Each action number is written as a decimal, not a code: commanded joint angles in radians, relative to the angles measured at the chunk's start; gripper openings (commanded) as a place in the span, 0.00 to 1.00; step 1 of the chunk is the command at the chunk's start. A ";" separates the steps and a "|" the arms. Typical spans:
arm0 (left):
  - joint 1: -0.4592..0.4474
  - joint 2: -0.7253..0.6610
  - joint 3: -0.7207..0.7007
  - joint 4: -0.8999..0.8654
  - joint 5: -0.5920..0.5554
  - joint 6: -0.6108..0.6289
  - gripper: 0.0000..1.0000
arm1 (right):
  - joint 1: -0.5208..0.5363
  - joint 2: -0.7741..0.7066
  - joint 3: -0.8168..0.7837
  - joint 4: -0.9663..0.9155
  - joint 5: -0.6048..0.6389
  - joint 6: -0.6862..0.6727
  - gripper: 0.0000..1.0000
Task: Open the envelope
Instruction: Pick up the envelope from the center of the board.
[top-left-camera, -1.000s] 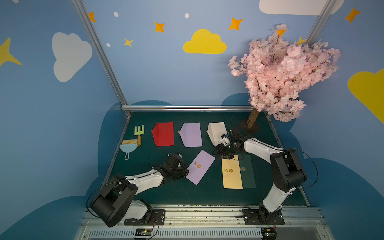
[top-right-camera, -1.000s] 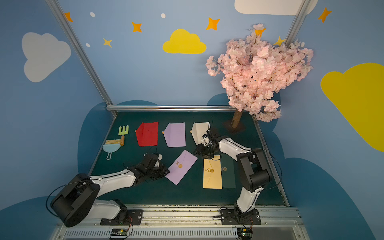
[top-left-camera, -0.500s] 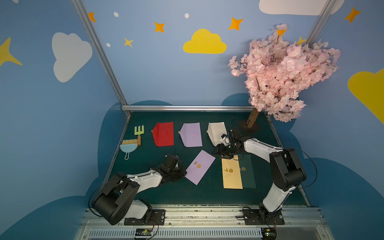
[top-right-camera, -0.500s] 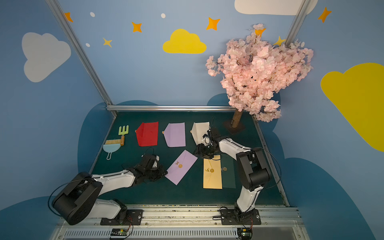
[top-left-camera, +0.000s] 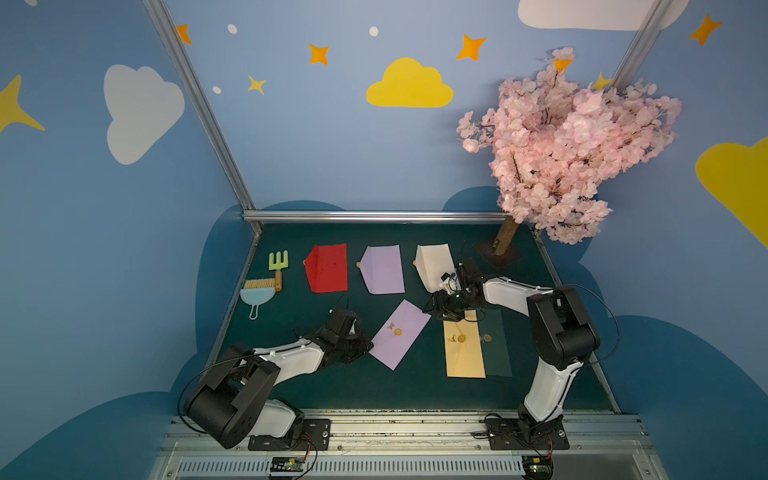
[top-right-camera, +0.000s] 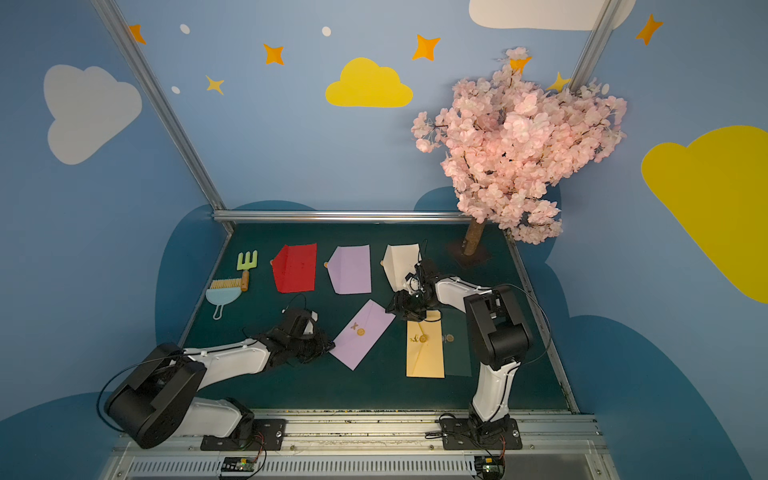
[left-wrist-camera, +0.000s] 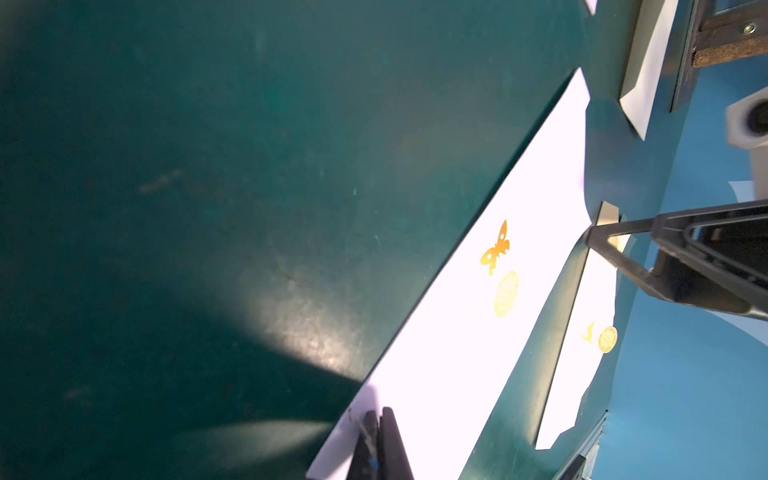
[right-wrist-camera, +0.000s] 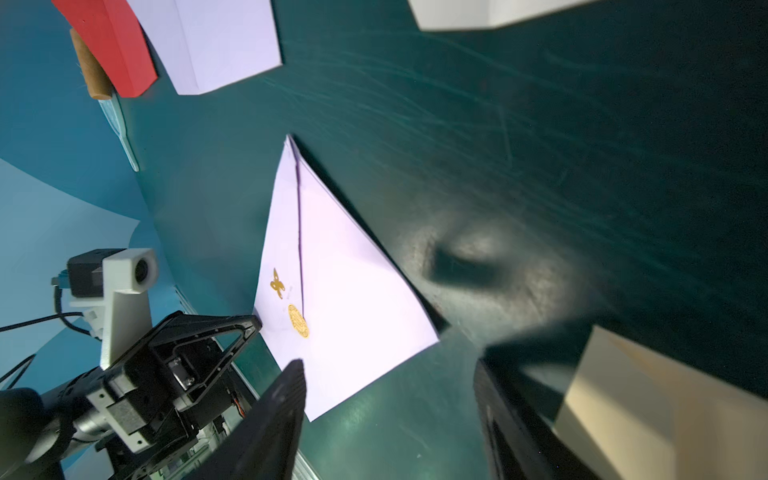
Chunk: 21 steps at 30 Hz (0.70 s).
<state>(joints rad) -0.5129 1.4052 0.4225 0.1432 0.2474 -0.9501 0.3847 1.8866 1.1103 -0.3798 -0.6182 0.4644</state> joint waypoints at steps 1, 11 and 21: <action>0.007 0.036 -0.011 -0.077 -0.020 0.002 0.03 | -0.003 0.022 -0.005 0.030 -0.022 -0.006 0.66; 0.012 0.054 -0.008 -0.068 0.010 0.002 0.03 | 0.003 0.074 -0.021 0.111 -0.100 0.018 0.64; 0.016 0.081 -0.005 -0.051 0.030 0.004 0.03 | 0.006 0.071 -0.097 0.346 -0.248 0.111 0.62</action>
<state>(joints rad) -0.4976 1.4441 0.4305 0.1829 0.3016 -0.9501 0.3832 1.9324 1.0451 -0.1341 -0.8017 0.5304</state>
